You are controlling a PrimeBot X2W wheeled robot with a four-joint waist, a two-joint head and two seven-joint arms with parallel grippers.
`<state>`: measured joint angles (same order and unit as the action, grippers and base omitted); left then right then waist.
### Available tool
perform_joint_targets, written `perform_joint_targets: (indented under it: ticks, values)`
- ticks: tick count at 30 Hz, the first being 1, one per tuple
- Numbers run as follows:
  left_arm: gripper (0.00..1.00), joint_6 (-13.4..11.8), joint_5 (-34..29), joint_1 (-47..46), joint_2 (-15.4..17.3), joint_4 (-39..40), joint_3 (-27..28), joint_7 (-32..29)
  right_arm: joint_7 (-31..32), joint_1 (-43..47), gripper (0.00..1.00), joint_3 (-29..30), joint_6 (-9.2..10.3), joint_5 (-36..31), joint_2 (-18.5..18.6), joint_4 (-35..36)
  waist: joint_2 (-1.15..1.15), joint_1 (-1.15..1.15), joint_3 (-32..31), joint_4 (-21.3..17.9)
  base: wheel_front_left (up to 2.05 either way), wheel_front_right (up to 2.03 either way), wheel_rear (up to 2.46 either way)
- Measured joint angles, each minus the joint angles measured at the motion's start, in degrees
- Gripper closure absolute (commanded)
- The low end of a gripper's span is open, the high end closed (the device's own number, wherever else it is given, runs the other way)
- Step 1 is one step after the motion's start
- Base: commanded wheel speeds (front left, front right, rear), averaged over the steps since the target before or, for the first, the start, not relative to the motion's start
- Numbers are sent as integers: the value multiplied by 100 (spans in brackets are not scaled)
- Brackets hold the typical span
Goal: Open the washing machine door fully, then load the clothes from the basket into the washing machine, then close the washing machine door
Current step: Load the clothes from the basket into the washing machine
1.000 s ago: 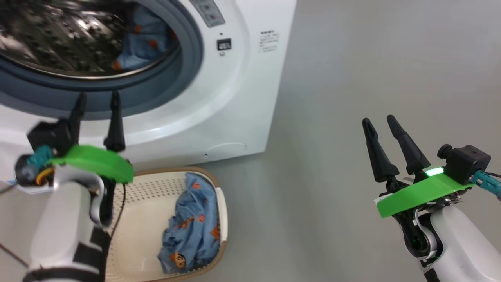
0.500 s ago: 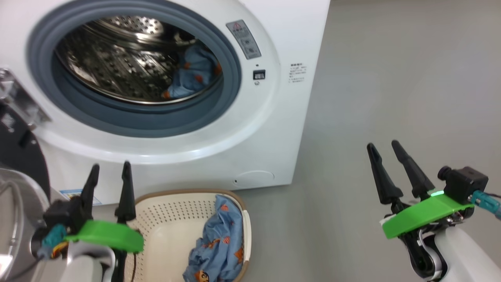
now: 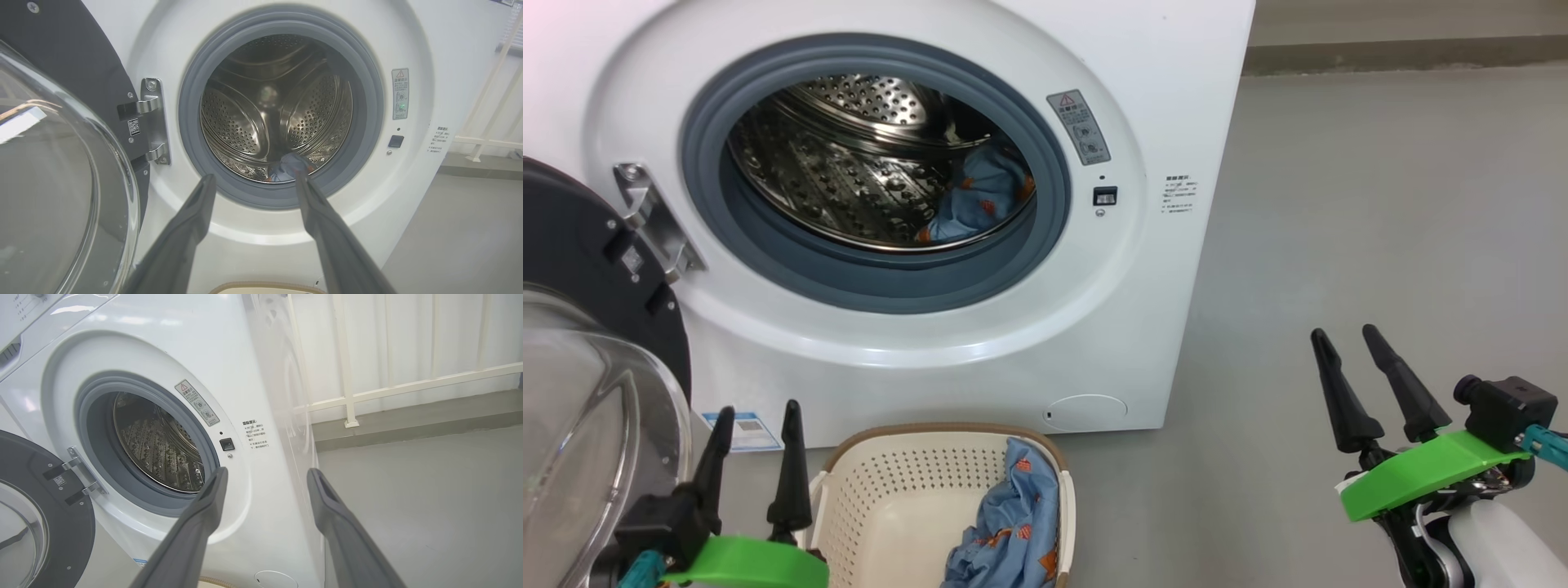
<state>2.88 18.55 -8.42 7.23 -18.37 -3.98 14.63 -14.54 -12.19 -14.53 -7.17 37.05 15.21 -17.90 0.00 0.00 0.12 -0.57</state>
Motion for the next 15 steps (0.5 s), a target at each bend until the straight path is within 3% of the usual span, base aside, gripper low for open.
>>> perform_joint_targets:
  ticks: [15]
  values:
    - [0,-121,54,202,-75,315,15,0,0,103,0,24,0,-134,1,-11,0,0,-12,-44,0,0,0]
